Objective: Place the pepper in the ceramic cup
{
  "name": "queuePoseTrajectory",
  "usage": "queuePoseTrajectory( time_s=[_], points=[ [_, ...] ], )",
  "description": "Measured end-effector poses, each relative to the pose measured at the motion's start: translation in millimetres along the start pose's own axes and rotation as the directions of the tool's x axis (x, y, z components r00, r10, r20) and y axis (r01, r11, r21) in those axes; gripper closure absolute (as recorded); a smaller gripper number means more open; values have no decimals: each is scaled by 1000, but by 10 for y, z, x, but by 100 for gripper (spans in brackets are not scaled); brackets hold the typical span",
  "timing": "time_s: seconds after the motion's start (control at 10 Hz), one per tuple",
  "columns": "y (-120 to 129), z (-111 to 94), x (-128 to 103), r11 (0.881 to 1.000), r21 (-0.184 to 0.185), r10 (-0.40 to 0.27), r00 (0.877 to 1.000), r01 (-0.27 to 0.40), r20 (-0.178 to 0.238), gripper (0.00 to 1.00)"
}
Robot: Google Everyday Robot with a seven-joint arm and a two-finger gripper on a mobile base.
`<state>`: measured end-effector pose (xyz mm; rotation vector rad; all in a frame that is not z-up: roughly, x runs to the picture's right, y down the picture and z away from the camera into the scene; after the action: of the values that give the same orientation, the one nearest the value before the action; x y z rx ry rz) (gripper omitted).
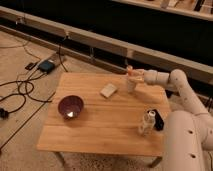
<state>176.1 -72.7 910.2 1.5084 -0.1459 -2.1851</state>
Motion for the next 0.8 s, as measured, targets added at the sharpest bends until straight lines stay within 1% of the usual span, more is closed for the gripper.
queuePoseTrajectory(
  time_s=[0.8],
  points=[
    [-2,16,-27,1000,-2,-1,1000,1,4,20]
  ],
)
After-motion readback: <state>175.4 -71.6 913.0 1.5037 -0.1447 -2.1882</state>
